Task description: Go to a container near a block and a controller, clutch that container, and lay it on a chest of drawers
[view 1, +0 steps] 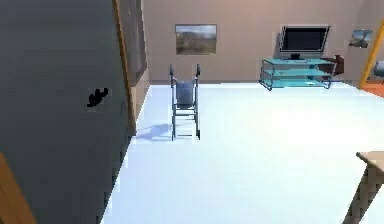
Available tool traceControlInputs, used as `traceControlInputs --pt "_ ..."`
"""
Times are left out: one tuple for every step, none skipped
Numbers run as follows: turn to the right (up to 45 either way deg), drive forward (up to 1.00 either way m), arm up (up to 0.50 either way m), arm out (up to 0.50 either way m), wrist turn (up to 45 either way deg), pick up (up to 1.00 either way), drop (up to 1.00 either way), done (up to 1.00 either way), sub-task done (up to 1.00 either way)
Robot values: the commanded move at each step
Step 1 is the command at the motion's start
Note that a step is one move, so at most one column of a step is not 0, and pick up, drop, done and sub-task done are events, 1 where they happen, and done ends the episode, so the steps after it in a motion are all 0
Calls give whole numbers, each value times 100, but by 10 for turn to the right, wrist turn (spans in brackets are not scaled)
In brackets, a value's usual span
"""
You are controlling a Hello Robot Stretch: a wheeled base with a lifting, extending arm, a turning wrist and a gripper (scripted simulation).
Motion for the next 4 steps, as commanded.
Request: traceControlInputs --pt "-360 0 0 0 0 0 0 0 0" --pt "0 5 0 0 0 0 0 0 0" --pt "450 0 0 0 0 0 0 0 0" --pt "150 0 0 0 0 0 0 0 0"
